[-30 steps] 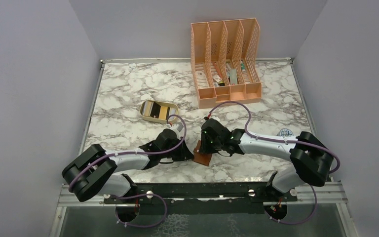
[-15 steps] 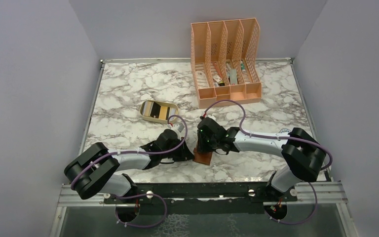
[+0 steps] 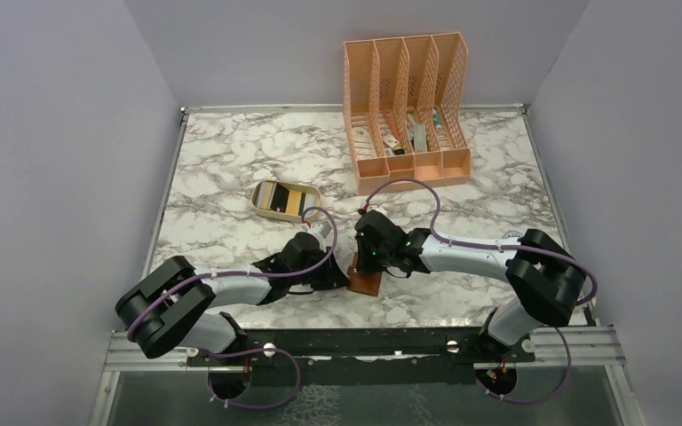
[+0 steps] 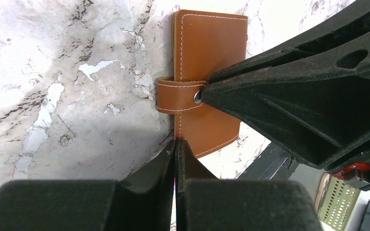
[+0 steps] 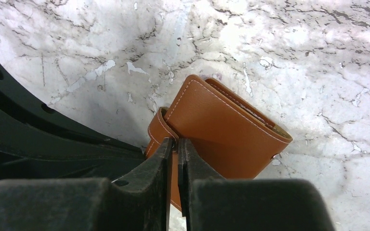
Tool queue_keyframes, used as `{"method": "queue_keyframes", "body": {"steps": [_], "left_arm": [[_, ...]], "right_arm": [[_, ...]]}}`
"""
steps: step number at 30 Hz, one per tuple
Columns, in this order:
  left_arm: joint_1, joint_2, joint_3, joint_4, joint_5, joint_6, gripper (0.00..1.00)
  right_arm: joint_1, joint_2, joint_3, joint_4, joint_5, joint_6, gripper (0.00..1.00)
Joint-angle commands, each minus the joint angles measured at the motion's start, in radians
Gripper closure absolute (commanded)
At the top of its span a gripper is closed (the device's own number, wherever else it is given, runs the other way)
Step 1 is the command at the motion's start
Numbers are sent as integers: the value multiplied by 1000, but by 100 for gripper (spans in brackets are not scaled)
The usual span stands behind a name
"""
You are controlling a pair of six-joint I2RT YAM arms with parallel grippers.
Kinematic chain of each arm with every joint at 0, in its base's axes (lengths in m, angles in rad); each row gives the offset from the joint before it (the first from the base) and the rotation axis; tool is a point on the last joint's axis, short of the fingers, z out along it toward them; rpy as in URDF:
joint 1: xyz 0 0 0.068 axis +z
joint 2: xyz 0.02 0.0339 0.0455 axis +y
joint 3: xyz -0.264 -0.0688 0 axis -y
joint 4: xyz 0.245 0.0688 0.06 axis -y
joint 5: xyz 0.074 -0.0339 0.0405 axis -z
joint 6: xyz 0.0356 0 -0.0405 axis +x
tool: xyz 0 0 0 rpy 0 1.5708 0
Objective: Put the credit cards into the card holder
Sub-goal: Close the card holder at the center of the board.
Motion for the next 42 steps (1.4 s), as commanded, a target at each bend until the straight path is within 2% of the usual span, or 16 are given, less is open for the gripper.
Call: {"method": "queue_keyframes", "body": {"steps": [1,4,20,42], "left_arm": [[-8,2,-12,6,-18,-6,94],[-9,2,-14,6,-22,-9,94],[-9,11,-19,6,-35,-14,94],[-11,26,-17,6,-40,-17,94]], "right_arm": [[7,9,5,32,-9,-16,94],[8,-6,9,25,-7,-20,99],[8,-82,5,-29,27,0,99],[7,-93,-24,-78,80,31,99]]}}
